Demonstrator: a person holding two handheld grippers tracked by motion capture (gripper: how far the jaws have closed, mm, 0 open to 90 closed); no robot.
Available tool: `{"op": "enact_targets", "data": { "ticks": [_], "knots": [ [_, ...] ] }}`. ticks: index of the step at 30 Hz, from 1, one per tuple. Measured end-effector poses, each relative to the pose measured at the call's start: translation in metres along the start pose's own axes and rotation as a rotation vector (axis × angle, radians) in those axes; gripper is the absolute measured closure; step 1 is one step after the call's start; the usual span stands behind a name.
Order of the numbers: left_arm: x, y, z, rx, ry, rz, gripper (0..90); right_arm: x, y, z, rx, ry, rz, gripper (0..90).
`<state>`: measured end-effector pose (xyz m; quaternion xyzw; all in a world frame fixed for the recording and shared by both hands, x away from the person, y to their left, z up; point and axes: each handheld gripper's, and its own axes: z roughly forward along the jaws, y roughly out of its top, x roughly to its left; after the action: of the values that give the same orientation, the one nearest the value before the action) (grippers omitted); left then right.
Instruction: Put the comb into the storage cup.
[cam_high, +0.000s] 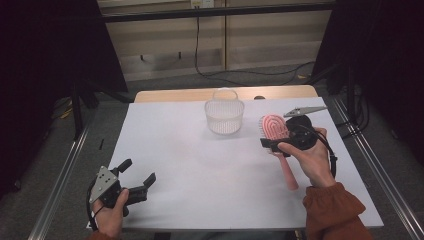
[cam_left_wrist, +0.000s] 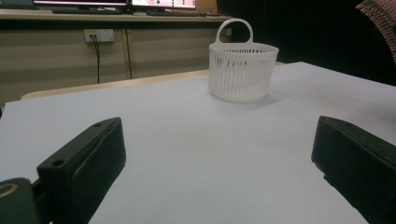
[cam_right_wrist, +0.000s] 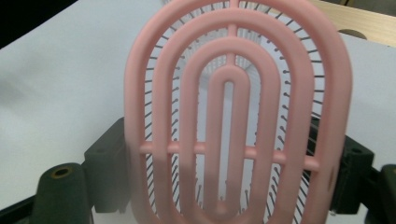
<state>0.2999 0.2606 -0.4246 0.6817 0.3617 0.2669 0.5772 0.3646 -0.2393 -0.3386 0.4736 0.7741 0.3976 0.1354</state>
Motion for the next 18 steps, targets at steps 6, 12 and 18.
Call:
{"op": "enact_targets", "data": {
  "ticks": [6,12,18],
  "knots": [
    [0.000,0.000,0.000,0.001,0.000,0.001,3.0,0.001,0.002,-0.004,-0.063,-0.012,0.002,19.8],
    [0.000,0.000,0.000,0.002,-0.001,0.002,3.0,0.001,0.003,-0.007,-0.123,-0.018,-0.008,19.8],
    [0.000,-0.001,0.001,0.004,0.001,0.000,3.0,0.004,0.007,-0.011,-0.200,-0.038,-0.022,19.8]
  ]
}}
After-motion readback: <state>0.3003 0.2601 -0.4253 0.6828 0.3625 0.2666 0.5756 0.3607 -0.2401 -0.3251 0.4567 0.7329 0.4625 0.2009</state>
